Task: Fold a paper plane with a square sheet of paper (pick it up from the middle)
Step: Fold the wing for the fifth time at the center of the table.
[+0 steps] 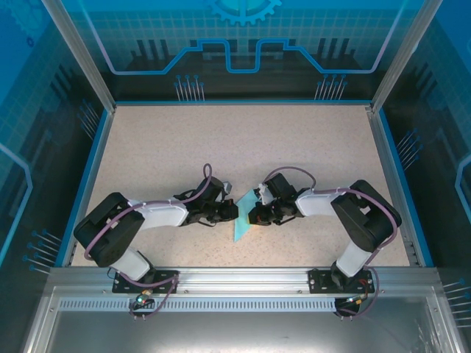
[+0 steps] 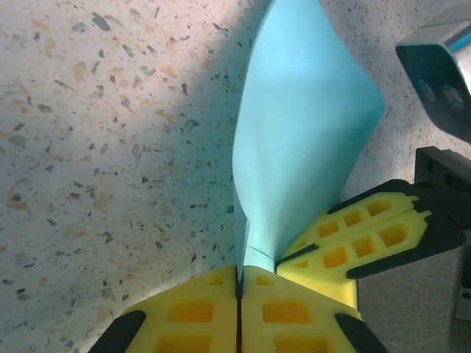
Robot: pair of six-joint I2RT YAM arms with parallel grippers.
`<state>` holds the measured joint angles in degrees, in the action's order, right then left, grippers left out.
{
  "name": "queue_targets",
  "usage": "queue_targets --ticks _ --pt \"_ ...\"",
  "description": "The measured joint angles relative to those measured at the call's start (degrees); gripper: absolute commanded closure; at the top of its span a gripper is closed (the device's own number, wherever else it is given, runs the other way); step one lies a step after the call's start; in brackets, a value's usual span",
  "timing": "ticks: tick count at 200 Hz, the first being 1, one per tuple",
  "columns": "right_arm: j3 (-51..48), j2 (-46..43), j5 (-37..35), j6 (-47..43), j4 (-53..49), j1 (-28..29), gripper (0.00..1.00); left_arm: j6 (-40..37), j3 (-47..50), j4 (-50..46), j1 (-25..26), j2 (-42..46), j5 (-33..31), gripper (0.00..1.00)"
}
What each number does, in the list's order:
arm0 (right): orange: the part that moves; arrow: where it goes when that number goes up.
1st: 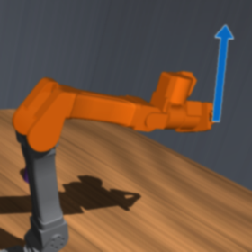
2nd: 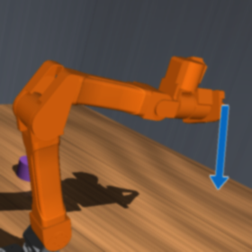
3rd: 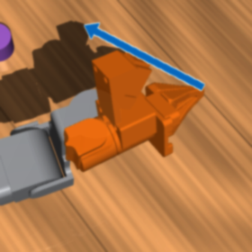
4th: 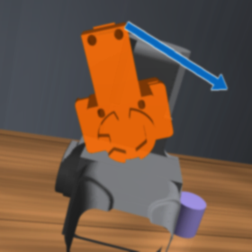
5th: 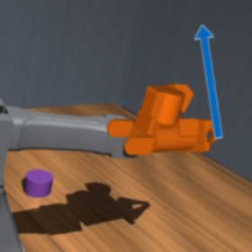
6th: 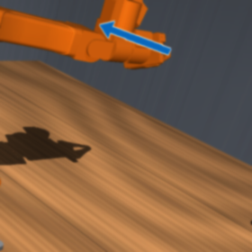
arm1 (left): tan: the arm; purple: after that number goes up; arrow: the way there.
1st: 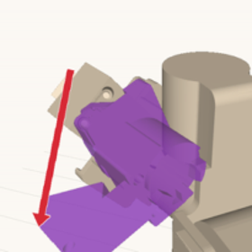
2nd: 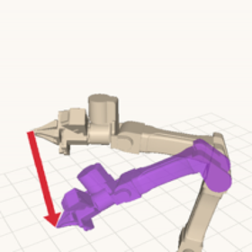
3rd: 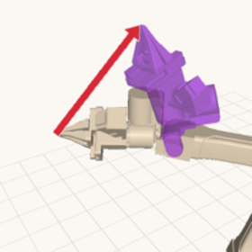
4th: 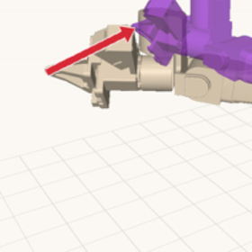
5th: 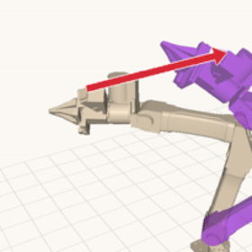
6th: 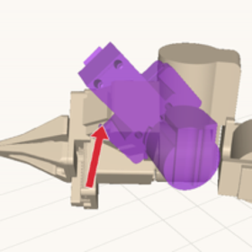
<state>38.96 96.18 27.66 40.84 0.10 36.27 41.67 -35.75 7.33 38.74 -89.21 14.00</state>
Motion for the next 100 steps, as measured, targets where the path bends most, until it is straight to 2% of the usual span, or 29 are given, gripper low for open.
queue_targets --ticks 39,100 --pt "0.00 -2.05 -1.90 -0.39 -3.30 -0.07 0.93 -2.45 -1.51 -3.02 0.00 -0.02 -0.28 0.93" --pt "0.00 -2.54 -2.84 -0.37 -4.63 0.02 0.93 -5.01 -4.22 -5.38 0.72 -2.29 -1.11 0.93"
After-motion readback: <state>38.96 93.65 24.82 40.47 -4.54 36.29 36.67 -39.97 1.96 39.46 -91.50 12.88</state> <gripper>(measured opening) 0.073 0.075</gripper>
